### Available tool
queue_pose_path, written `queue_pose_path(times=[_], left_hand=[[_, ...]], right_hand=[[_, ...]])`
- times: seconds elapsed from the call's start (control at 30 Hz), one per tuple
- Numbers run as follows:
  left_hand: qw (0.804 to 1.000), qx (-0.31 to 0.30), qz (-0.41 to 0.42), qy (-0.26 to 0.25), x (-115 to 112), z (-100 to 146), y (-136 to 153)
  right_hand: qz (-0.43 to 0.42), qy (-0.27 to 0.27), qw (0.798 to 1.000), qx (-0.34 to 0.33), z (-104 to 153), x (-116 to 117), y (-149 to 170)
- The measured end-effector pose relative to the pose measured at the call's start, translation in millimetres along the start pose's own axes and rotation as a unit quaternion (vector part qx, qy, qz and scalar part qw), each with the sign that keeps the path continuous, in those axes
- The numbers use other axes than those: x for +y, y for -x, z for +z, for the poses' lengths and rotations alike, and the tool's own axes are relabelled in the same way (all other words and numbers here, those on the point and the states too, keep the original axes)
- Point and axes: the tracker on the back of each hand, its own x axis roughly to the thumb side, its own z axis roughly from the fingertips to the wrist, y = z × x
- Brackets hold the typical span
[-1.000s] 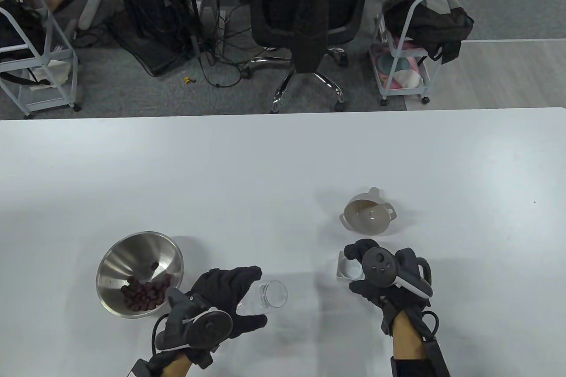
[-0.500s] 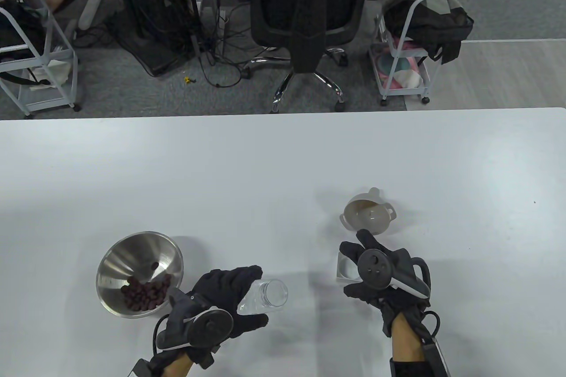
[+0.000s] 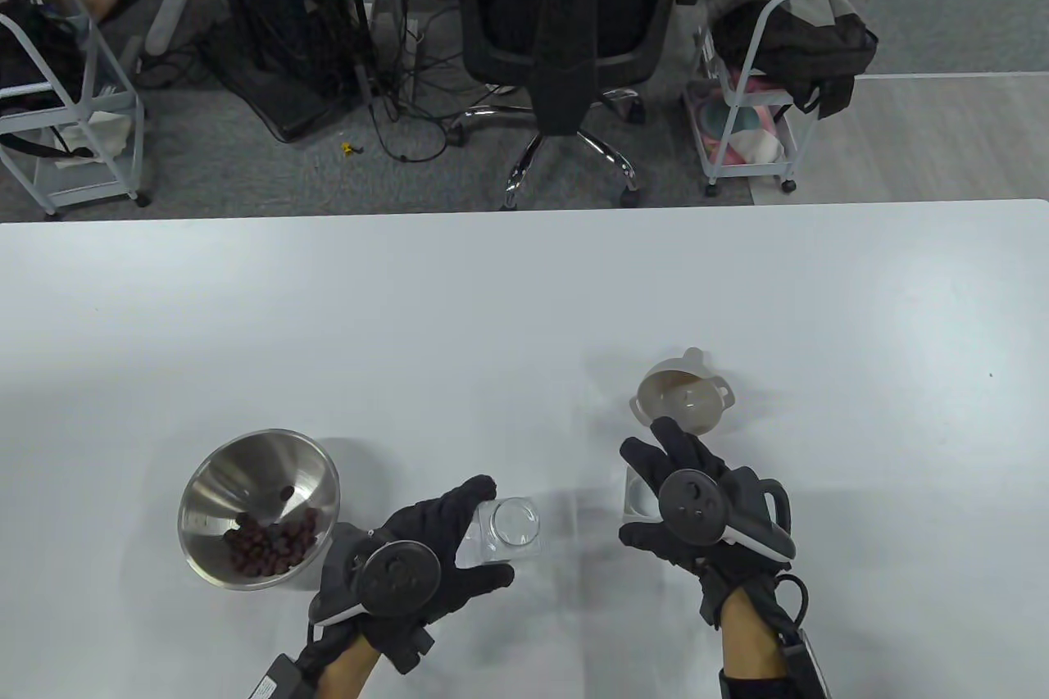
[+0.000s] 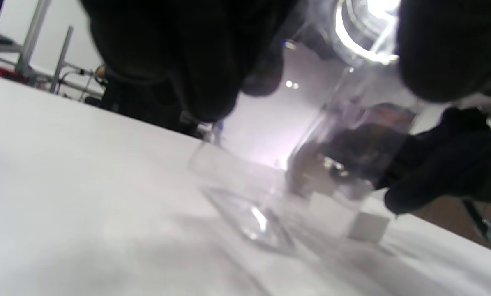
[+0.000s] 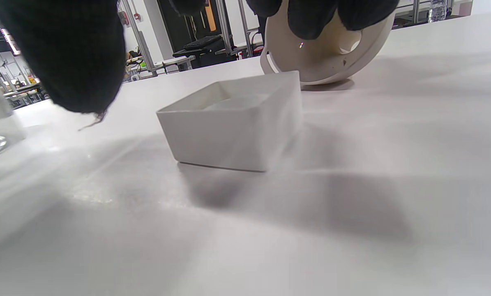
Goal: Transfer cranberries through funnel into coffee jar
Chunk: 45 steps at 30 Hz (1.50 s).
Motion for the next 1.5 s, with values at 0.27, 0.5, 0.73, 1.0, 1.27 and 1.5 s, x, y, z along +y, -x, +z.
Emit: queue_pose_path(times=[0.27, 0.5, 0.73, 1.0, 1.27, 1.5], left_hand=[[0.998, 0.023, 0.047, 0.018, -9.0, -17.4, 8.3], [0.997, 0.035, 0.048, 0.039, -15.0, -22.7, 12.4], [0.996, 0.049, 0.059, 0.043, -16.2, -25.1, 20.5], [0.995, 0.052, 0.065, 0.059, -21.1, -26.0, 21.5], [0.994, 0.053, 0.066, 0.071, -20.9, -25.8, 23.1], [0.995, 0.044, 0.055, 0.07, -16.9, -23.4, 20.1]], right_hand=[[-0.003, 0.008, 1.0, -0.008, 0.0, -1.3, -2.5], [-0.006, 0.012, 1.0, -0.013, 0.6, -1.3, -4.9], [-0.003, 0.015, 1.0, -0.017, 0.7, -1.3, -7.1], [-0.004, 0.02, 1.0, -0.018, 1.2, -1.6, -8.1], [-0.003, 0.022, 1.0, -0.019, 1.9, -2.6, -8.9], [0.001, 0.027, 0.999, -0.018, 3.1, -4.4, -8.9]])
